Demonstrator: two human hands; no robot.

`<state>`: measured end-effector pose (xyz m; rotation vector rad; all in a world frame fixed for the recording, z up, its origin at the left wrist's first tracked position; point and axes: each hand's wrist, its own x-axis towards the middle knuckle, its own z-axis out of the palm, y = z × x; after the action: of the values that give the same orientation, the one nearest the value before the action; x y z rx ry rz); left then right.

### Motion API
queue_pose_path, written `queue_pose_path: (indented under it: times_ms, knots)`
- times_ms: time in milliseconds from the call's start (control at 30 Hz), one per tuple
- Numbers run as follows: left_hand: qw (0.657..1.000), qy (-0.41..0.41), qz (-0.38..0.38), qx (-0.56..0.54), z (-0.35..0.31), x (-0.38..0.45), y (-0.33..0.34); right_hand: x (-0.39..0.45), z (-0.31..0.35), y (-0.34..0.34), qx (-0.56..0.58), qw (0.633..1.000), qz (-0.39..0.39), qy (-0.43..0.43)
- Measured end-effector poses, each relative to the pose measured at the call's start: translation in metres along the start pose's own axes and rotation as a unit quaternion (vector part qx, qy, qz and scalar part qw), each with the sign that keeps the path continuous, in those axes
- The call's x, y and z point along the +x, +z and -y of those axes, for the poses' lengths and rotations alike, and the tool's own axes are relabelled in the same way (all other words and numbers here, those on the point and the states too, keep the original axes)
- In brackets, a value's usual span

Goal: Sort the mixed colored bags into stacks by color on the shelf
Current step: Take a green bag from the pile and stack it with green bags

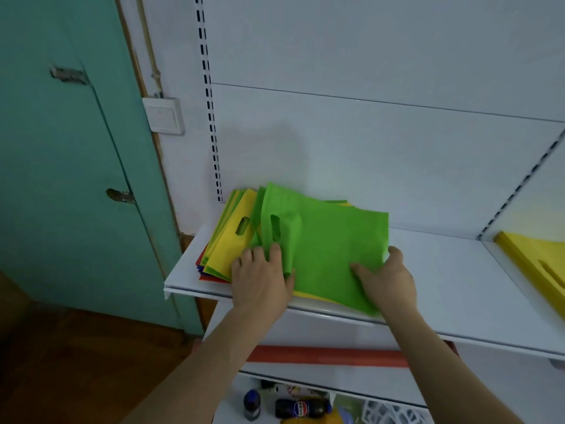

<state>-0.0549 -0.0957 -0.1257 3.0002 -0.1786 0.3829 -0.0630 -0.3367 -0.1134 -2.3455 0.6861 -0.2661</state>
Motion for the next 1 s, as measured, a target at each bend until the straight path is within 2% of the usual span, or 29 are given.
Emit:
queue_pose_path:
  times_ms: [67, 133, 200, 300, 400, 467, 533, 633, 667, 800, 1000]
  knots:
    - [1.000, 0.003, 0.002, -0.017, 0.002, 0.004, 0.000, 0.004, 0.000, -0.003, 0.056, 0.998, -0.017, 0.014]
    - [0.999, -0.003, 0.027, -0.020, 0.000, 0.006, -0.001, 0.007, 0.000, -0.007, 0.064, 0.997, -0.045, 0.004]
    - [0.999, -0.013, 0.048, -0.015, -0.002, 0.007, -0.002, 0.015, -0.002, -0.014, 0.027, 0.998, -0.053, -0.012]
    - [0.998, -0.031, 0.040, -0.023, -0.001, 0.012, -0.006, 0.028, -0.009, -0.030, -0.028, 0.999, -0.030, -0.025]
    - [0.998, -0.040, 0.008, -0.051, 0.005, 0.024, -0.004, 0.038, -0.018, -0.042, -0.004, 0.993, -0.089, -0.078]
    - [0.990, -0.060, 0.014, -0.124, 0.008, 0.036, -0.003, 0.037, -0.021, -0.050, 0.043, 0.983, -0.133, -0.118]
    - [0.955, -0.106, 0.040, -0.274, 0.009, 0.053, -0.006, 0.031, -0.023, -0.056, 0.111, 0.972, -0.146, -0.144]
    - [0.848, -0.165, 0.087, -0.496, 0.004, 0.078, -0.017, 0.024, -0.023, -0.066, 0.193, 0.955, -0.151, -0.165]
    - [0.832, -0.166, 0.076, -0.524, 0.002, 0.083, -0.022, 0.021, -0.022, -0.068, 0.207, 0.950, -0.160, -0.169]
    - [0.814, -0.097, -0.034, -0.571, 0.003, 0.095, -0.031, 0.014, -0.020, -0.074, 0.223, 0.935, -0.205, -0.186]
    - [0.798, -0.040, -0.034, -0.601, 0.007, 0.082, -0.020, 0.008, -0.030, -0.055, 0.216, 0.954, -0.136, -0.158]
